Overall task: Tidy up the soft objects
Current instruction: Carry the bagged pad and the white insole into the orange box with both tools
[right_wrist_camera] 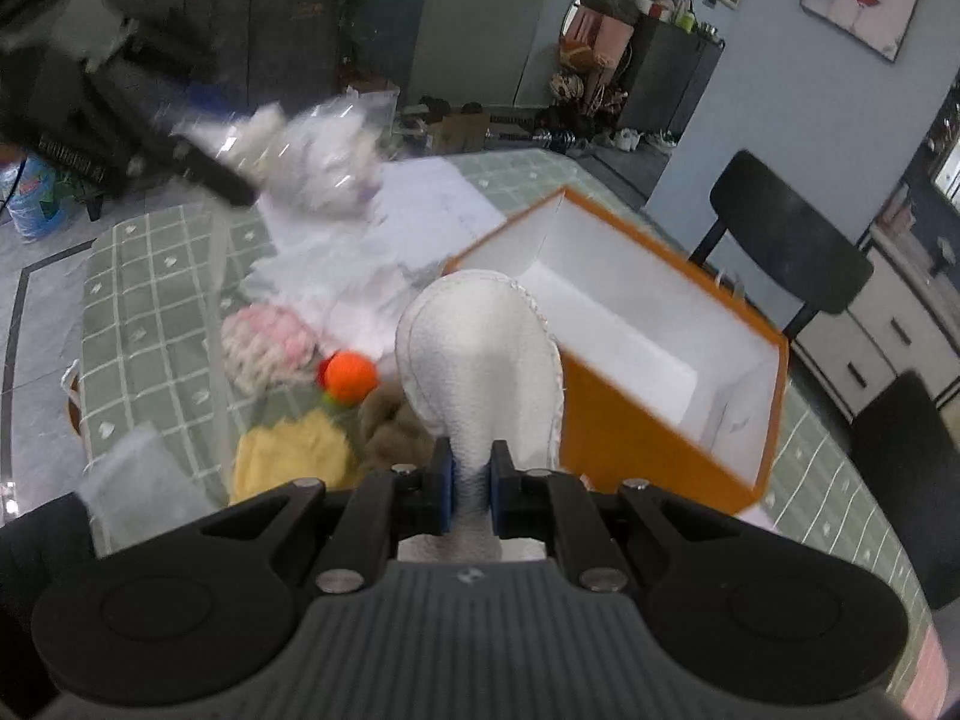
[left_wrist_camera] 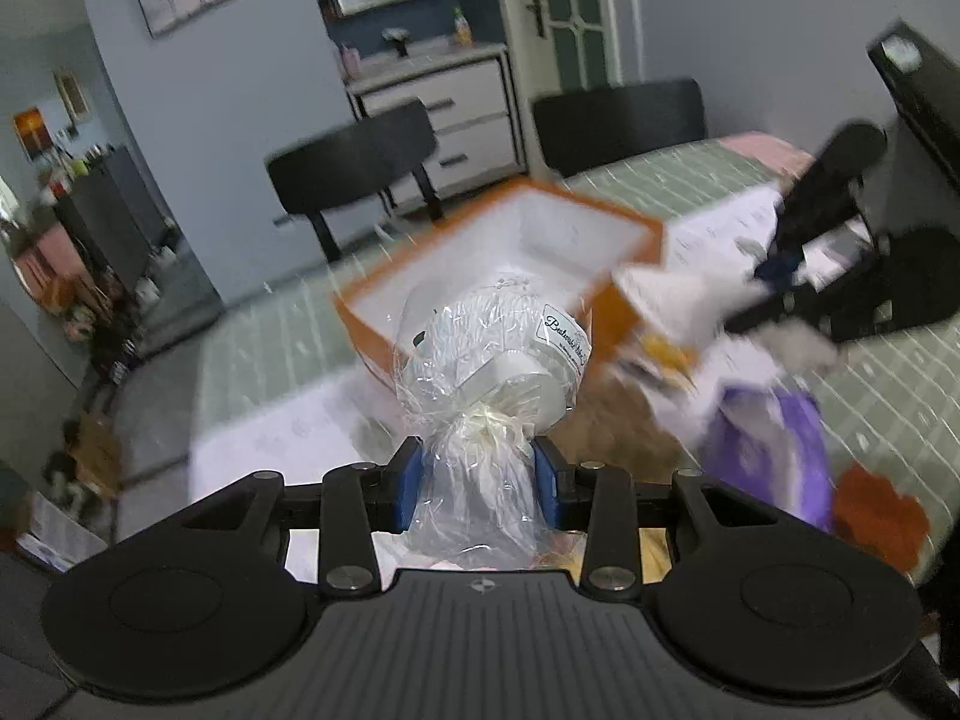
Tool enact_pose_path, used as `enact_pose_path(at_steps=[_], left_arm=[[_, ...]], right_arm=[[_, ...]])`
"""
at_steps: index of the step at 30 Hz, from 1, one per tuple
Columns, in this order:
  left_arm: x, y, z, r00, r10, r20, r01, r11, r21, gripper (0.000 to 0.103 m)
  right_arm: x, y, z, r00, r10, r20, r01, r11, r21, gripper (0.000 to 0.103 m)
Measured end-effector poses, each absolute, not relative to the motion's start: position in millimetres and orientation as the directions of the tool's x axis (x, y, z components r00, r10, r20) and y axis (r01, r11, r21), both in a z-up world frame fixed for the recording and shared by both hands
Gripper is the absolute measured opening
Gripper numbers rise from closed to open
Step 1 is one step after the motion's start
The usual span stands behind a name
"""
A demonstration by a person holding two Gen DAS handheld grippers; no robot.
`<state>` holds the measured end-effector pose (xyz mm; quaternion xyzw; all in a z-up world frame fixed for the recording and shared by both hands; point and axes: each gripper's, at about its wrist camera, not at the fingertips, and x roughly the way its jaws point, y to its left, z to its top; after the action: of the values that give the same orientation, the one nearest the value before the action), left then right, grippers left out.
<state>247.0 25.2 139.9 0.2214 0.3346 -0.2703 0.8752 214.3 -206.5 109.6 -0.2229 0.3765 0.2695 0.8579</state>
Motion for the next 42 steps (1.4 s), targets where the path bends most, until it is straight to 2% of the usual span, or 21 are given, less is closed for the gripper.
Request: enact_pose_path(at_steps=[8,14,19,26,32,42], left_arm=[[305.4,-10.7,223.8,0.718,-0.345,-0.604,0.58,0.777,0.246,0.043],[355.1,-34.3,243.1,0.723,-0.42,-0.548,0.57,0.812,0.13,0.044],[398.5,-51.7,193.3,0.664,-0.404,-0.63,0.57,0.818,0.077,0.044],[449.8,-61.0,90.4,0.537,-0.33,-0.777,0.554,0.832,0.03,0.044],[458.8,-60.1,43.7,0.483,-0.279,-0.83,0.558,0.828,0.046,0.044],[455.3,-70.8,6.0,0.435,-0.209,-0.876,0.577,0.812,0.093,0.044]], right_arm=[[280.3,-198.0,159.2,0.651,0.28,-0.705,-0.574,0.79,-0.215,0.009],[332.2,-206.3,179.0,0.69,0.241,-0.682,-0.5,0.84,-0.209,0.009],[368.8,-223.1,170.3,0.69,0.194,-0.697,-0.425,0.888,-0.174,0.009],[409.7,-234.5,102.3,0.57,0.132,-0.811,-0.37,0.922,-0.11,0.009],[422.4,-228.6,61.0,0.494,0.115,-0.862,-0.393,0.914,-0.103,0.01],[451.0,-220.2,32.2,0.466,0.159,-0.87,-0.395,0.918,-0.044,0.01]])
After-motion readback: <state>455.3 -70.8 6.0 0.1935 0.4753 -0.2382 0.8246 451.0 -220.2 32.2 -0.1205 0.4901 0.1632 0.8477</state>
